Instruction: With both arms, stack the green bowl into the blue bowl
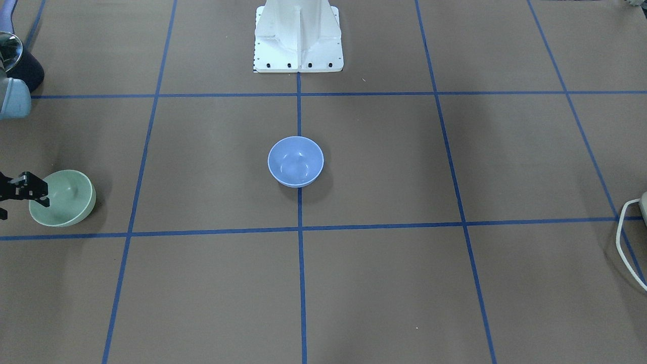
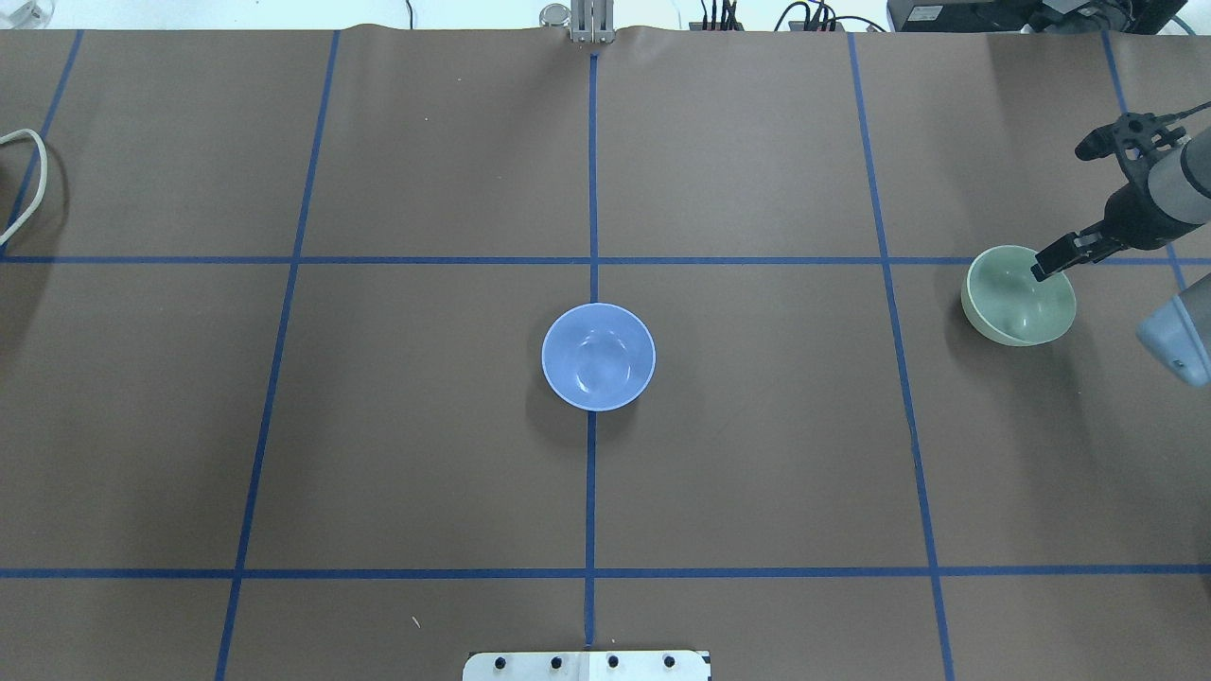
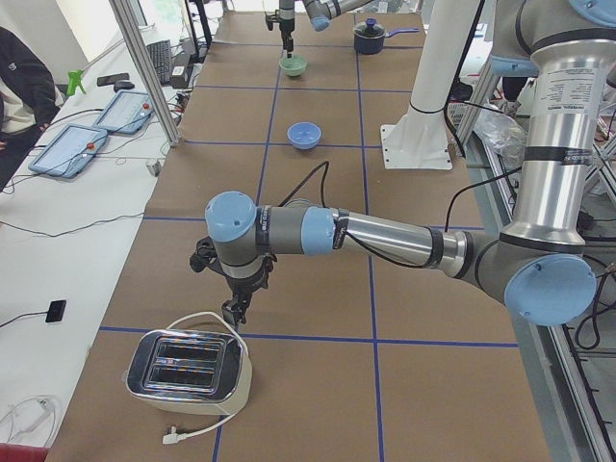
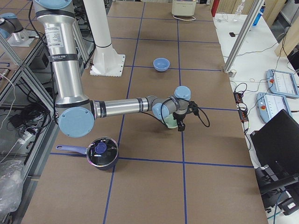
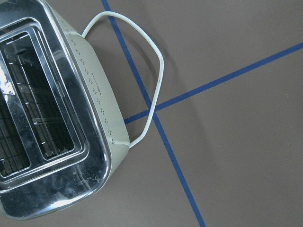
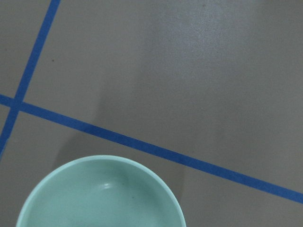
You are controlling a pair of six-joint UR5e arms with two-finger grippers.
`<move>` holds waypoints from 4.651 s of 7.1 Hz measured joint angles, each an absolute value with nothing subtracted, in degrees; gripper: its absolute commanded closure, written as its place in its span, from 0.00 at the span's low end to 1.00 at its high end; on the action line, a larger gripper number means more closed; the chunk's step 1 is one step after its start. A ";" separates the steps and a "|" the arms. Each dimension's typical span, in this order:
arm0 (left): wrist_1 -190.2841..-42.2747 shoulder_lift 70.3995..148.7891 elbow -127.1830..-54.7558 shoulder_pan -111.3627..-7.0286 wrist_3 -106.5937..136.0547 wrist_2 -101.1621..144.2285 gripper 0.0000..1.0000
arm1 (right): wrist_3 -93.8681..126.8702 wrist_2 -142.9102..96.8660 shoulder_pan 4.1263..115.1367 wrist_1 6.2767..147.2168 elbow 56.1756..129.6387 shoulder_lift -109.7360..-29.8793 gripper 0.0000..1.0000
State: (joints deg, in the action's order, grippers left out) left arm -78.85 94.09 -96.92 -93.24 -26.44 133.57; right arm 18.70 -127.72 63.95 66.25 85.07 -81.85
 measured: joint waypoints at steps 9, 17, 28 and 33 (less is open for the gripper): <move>-78.32 91.29 -96.34 -93.66 -12.81 133.55 0.02 | 23.64 -132.73 63.88 65.27 86.81 -80.84 1.00; -79.94 87.46 -100.26 -93.81 -4.65 133.70 0.02 | 65.72 -126.09 50.43 77.37 102.07 -62.94 1.00; -79.98 87.36 -99.90 -93.78 -4.66 133.68 0.01 | 75.25 -104.15 29.27 89.03 97.75 -51.44 1.00; -79.98 87.36 -99.73 -93.69 -4.66 133.72 0.01 | 75.50 -104.48 29.27 84.49 94.84 -51.91 1.00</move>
